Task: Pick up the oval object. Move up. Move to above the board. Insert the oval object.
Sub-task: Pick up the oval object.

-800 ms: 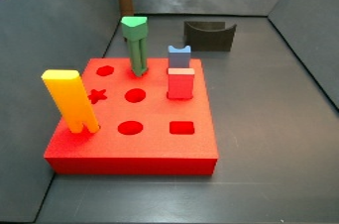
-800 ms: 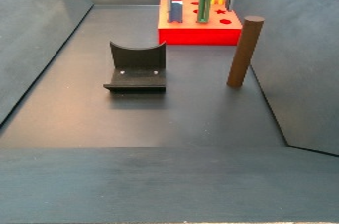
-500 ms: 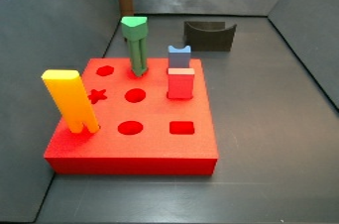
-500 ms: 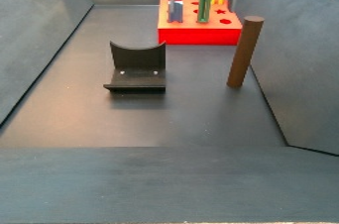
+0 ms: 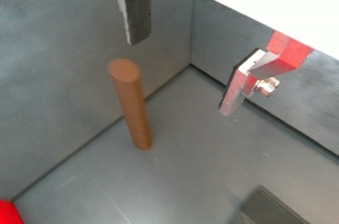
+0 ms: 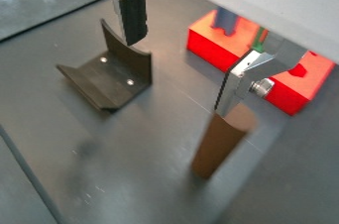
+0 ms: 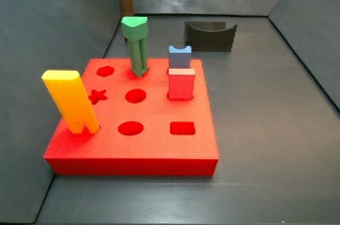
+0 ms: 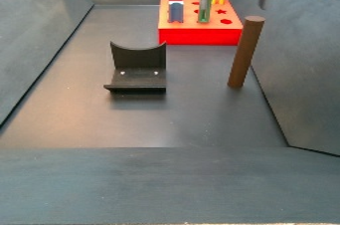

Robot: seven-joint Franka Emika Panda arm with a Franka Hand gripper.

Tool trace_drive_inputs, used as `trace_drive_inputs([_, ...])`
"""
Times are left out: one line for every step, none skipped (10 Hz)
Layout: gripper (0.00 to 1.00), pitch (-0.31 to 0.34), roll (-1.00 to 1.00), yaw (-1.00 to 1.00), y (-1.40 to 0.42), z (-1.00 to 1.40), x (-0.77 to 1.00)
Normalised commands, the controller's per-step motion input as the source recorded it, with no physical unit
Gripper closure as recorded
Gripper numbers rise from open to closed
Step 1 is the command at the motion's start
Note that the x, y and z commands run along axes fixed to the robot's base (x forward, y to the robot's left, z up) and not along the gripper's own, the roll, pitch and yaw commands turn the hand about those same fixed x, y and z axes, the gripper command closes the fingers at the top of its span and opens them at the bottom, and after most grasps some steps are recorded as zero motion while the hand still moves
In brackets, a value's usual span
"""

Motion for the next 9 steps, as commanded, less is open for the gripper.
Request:
trace_drive_inputs([0.0,-0.077,0.05,-0.21,-0.05,-0.03,-0.94])
trace_drive_inputs([0.0,-0.076,0.05,-0.25,-0.08,-0.06,-0.86])
trace_drive_inputs([0.0,-0.149,0.0,-0.34,-0.23,-0.04,-0.56])
trace_drive_inputs([0.0,-0.131,0.02,-0.21,-0.13,-0.19,-0.28])
trace_drive_inputs([0.0,-0.157,0.07,-0.05,-0.02,-0.33,-0.35])
trace_drive_inputs([0.0,-0.193,0.01,0.0,0.0,-0.38,-0.22])
trace_drive_inputs([0.0,-0.12,0.0,0.0,0.0,-0.37,0.0])
trace_drive_inputs([0.0,-0.041,0.0,0.0,0.0,-0.28,0.1])
trace_drive_inputs([0.0,0.0,0.0,0.0,0.0,-0.23,0.33])
